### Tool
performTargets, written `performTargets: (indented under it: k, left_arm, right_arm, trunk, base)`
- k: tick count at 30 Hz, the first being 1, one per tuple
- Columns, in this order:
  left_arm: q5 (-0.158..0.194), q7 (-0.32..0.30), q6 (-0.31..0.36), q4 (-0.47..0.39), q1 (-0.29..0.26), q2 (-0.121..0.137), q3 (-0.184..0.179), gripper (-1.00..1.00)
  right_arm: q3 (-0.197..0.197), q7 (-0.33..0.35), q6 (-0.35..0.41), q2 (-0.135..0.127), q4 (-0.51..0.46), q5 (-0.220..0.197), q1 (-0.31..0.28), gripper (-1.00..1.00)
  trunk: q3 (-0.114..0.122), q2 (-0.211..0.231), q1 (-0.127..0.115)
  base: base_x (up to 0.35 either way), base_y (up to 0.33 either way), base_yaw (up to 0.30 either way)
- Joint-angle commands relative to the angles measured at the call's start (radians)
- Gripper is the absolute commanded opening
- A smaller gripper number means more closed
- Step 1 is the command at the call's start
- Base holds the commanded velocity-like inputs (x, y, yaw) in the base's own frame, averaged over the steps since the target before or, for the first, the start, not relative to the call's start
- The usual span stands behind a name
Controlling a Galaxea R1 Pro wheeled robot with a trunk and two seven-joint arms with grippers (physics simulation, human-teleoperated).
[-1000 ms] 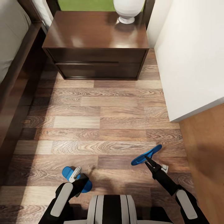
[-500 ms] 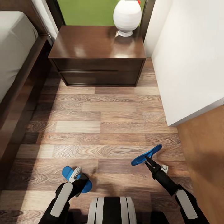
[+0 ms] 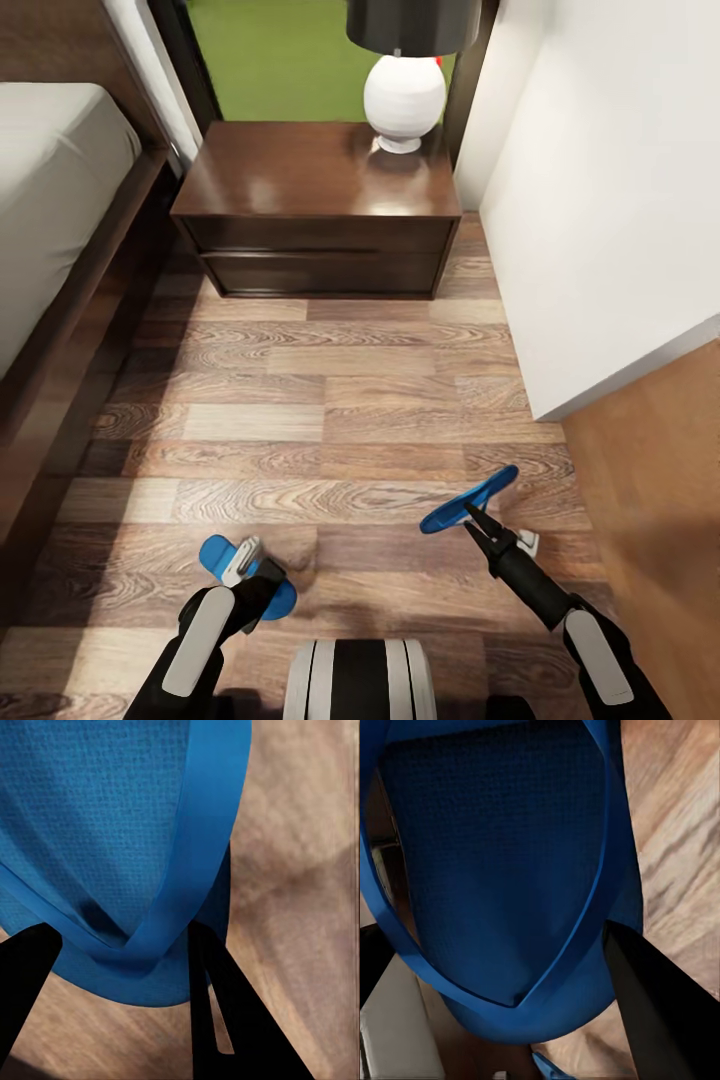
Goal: In the bedroom, move the book from the bed onto either nightstand, and place the two sandals side by side next to the bed.
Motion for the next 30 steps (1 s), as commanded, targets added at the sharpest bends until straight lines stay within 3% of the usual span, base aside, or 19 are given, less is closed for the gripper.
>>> performTargets:
  k: [1, 6, 9, 15, 19, 24, 29, 30]
  left_arm:
    - [0.007, 0.006, 0.003, -0.001, 0.000, -0.001, 0.002, -1.00]
    - [0.005, 0.003, 0.002, -0.002, -0.001, -0.002, -0.017, -1.00]
    - [0.003, 0.003, 0.003, -0.007, 0.000, 0.000, -0.080, -1.00]
    - [-0.001, 0.005, 0.003, -0.047, 0.000, 0.005, -0.119, -1.00]
    - [-0.002, 0.005, 0.004, -0.077, 0.000, 0.008, -0.133, -1.00]
    - [-0.003, 0.002, 0.005, -0.113, 0.000, 0.057, -0.230, -1.00]
    - [-0.002, 0.002, 0.045, -0.177, 0.000, 0.097, -0.276, -1.00]
    - [-0.002, 0.001, 0.058, -0.186, -0.001, 0.106, -0.285, -1.00]
  right_arm:
    - [-0.001, -0.002, 0.014, 0.000, 0.000, -0.005, 0.000, -1.00]
    - [0.004, -0.002, 0.204, 0.000, -0.003, 0.002, 0.000, -1.00]
    - [0.011, -0.002, 0.268, -0.001, -0.005, 0.007, 0.000, -1.00]
    - [0.042, -0.002, 0.282, -0.004, -0.011, 0.009, 0.000, -1.00]
    - [0.045, -0.005, 0.282, -0.007, -0.084, 0.017, 0.000, -1.00]
    - [0.047, -0.003, 0.283, -0.028, -0.155, 0.129, 0.000, -1.00]
    - [0.046, -0.001, 0.283, -0.034, -0.164, 0.153, 0.000, -1.00]
    - [0.046, 0.006, 0.283, -0.047, -0.166, 0.154, 0.000, -1.00]
  trunk:
    - [0.003, 0.000, -0.001]
    - [0.023, 0.001, -0.003]
    - [0.034, 0.002, -0.004]
    - [0.058, 0.003, -0.007]
    - [0.073, 0.004, -0.009]
    - [0.092, 0.005, -0.011]
    - [0.112, 0.007, -0.013]
    - [0.116, 0.007, -0.014]
  base:
    - [0.000, 0.000, 0.000]
    - [0.000, 0.000, 0.000]
    - [0.000, 0.000, 0.000]
    - [0.000, 0.000, 0.000]
    - [0.000, 0.000, 0.000]
    - [0.000, 0.000, 0.000]
    - [0.000, 0.000, 0.000]
    - [0.000, 0.000, 0.000]
